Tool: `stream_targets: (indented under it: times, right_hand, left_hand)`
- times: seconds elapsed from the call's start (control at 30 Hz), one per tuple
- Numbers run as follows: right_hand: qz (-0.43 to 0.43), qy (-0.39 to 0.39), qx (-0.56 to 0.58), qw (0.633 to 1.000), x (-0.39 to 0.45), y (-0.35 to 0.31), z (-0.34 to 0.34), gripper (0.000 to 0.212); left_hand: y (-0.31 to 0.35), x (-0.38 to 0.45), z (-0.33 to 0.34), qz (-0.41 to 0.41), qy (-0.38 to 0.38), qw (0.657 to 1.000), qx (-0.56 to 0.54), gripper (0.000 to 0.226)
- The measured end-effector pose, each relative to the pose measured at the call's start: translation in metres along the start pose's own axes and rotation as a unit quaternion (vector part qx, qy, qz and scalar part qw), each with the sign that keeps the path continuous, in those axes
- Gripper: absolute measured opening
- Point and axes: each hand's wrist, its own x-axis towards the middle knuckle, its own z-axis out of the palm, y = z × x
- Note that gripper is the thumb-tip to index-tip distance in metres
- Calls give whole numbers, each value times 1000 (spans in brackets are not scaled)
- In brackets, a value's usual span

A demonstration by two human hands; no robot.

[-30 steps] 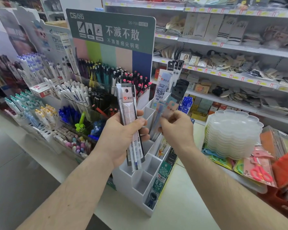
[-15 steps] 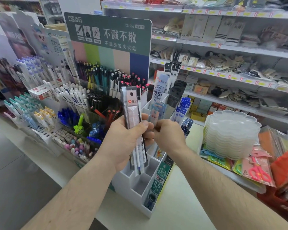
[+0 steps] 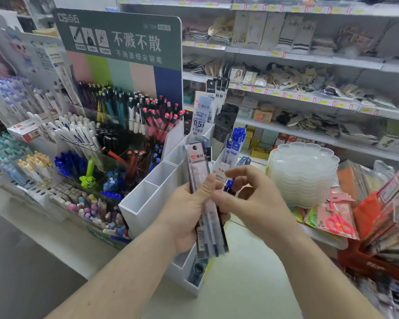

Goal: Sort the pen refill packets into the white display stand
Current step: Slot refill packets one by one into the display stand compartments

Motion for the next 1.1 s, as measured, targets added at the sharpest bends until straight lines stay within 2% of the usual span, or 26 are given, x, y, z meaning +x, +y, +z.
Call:
stream_targets:
  times: [0.07, 0.17, 0.23, 0.3, 0.37, 0.53, 0.8, 0.93, 1.1]
  right_hand:
    - [4, -21, -50, 999, -10, 5, 4, 54]
    - [12, -36, 9, 999, -15, 13, 5, 44]
    - [18, -20, 32, 999, -15, 17, 2, 38]
    - [19, 9, 39, 999, -15, 19, -3, 37]
    - [16, 26, 29, 999, -15, 20, -7, 34]
    - [18, 23, 42, 999, -11, 20, -10, 21]
    - [60, 3, 159, 985, -6, 19, -6, 15]
    - [77, 8, 195, 978, -6, 18, -2, 11]
    - [71, -9, 230, 970, -8, 16, 5, 13]
  left_hand:
    - [-5, 3, 3, -17, -3, 1000, -16, 36]
    - [-12, 10, 3, -43, -16, 999, -4, 36]
    - [-11, 8, 3, -53, -45, 998, -6, 23]
    - [-11, 6, 0, -55, -79, 995, -6, 35]
    - [-12, 5, -2, -42, -91, 995, 16, 39]
    - [-17, 7, -5, -17, -43, 998, 44, 22]
    - [-14, 3, -12, 41, -7, 996, 74, 17]
    - [-14, 4, -13, 62, 10, 995, 74, 25]
    - [-17, 4, -14, 78, 48, 991, 100, 14]
